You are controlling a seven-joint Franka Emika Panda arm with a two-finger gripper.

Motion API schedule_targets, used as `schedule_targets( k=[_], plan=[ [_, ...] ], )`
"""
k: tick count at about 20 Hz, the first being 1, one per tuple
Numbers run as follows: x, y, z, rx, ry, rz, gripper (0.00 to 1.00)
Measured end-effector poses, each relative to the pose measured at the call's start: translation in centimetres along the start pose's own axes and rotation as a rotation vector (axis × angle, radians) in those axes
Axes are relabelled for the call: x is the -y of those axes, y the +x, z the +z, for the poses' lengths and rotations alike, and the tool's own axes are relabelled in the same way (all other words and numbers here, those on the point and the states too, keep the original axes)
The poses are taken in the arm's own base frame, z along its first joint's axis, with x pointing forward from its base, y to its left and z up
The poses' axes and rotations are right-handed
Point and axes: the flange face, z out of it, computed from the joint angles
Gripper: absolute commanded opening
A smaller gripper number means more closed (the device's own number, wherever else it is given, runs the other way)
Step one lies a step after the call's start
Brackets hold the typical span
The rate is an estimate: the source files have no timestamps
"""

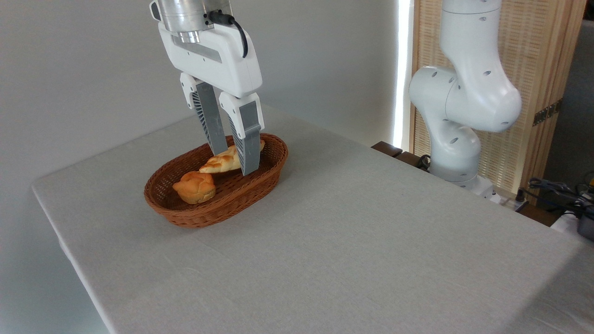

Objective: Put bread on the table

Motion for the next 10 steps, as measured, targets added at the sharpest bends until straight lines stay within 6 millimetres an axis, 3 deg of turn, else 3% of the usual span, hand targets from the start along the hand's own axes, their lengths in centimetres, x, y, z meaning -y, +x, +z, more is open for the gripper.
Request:
schedule_targets(
  k=[10],
  plan=[
    [-0.61, 0.53, 0.00, -0.003, -0.003, 0.014, 1.00]
  ],
)
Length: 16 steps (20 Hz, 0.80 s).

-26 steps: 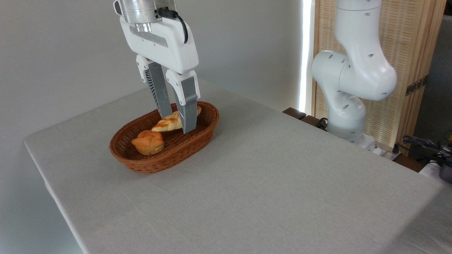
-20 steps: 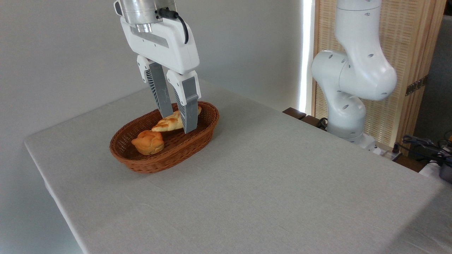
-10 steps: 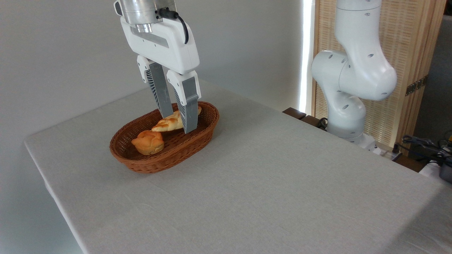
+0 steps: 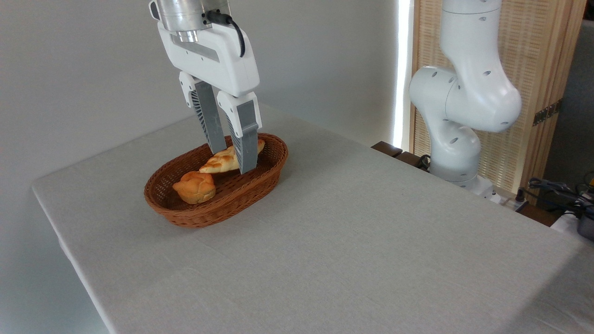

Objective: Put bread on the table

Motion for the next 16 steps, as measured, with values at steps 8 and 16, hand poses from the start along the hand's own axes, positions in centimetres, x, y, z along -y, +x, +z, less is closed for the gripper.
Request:
schedule_targets(
  k=[8, 16],
  plan=[
    [-3.5, 3.6, 0.3, -0.044, 0.011, 0.086, 1.00],
    [-9.5, 8.1, 5.0, -0.071, -0.067, 0.055, 1.00]
  ],
)
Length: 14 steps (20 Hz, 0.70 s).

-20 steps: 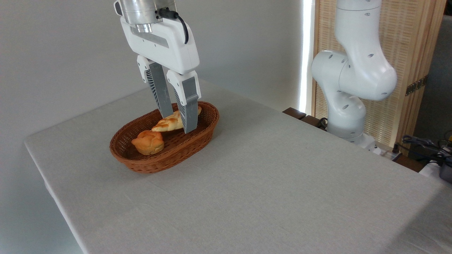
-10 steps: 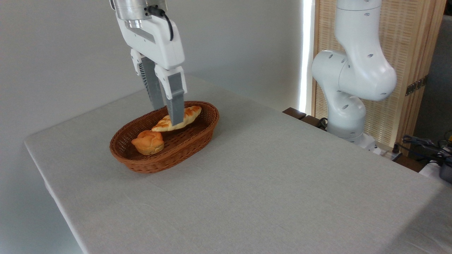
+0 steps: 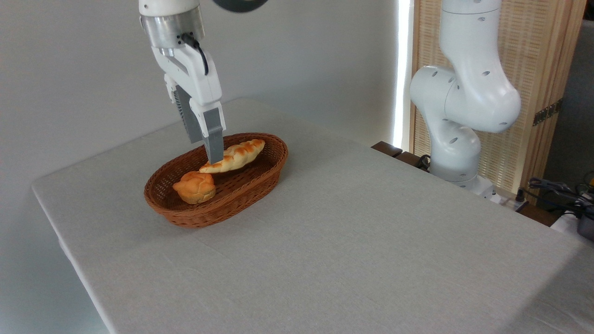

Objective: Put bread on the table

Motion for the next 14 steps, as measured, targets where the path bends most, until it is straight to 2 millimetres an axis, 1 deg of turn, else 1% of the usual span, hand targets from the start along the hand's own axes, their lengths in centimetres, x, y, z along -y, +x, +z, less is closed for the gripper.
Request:
schedule_targets(
  k=[2, 5, 8, 12, 14],
  plan=[
    [-1.4, 1.3, 1.6, -0.034, -0.003, -0.040, 1.00],
    [-3.4, 2.7, 4.1, -0.056, 0.005, -0.037, 1.00],
    [-4.6, 2.8, 6.3, -0.030, -0.015, -0.025, 1.00],
    [-7.1, 3.6, 7.6, -0.026, -0.072, -0.069, 1.00],
    [-8.4, 3.7, 8.9, 0.000, -0.084, -0.057, 1.00]
  ],
)
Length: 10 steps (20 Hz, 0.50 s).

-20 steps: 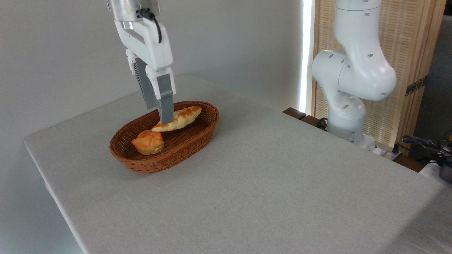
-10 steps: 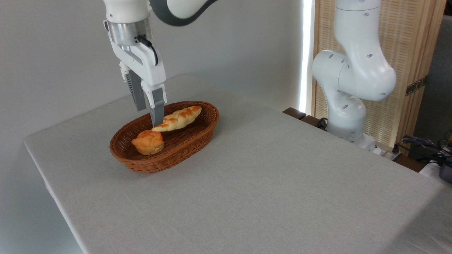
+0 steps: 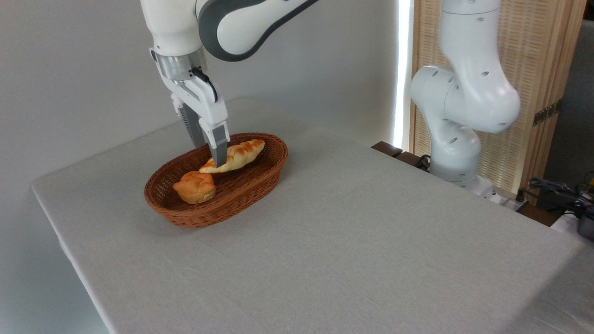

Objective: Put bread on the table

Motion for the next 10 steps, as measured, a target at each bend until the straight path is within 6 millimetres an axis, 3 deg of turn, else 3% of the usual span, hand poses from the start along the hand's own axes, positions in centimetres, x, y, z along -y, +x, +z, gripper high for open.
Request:
schedule_targets(
  k=[4, 10],
  plan=[
    [-1.6, -0.3, 2.4, 0.047, -0.017, 0.023, 1.00],
    [-2.6, -0.5, 3.7, 0.071, -0.029, 0.036, 1.00]
  ],
)
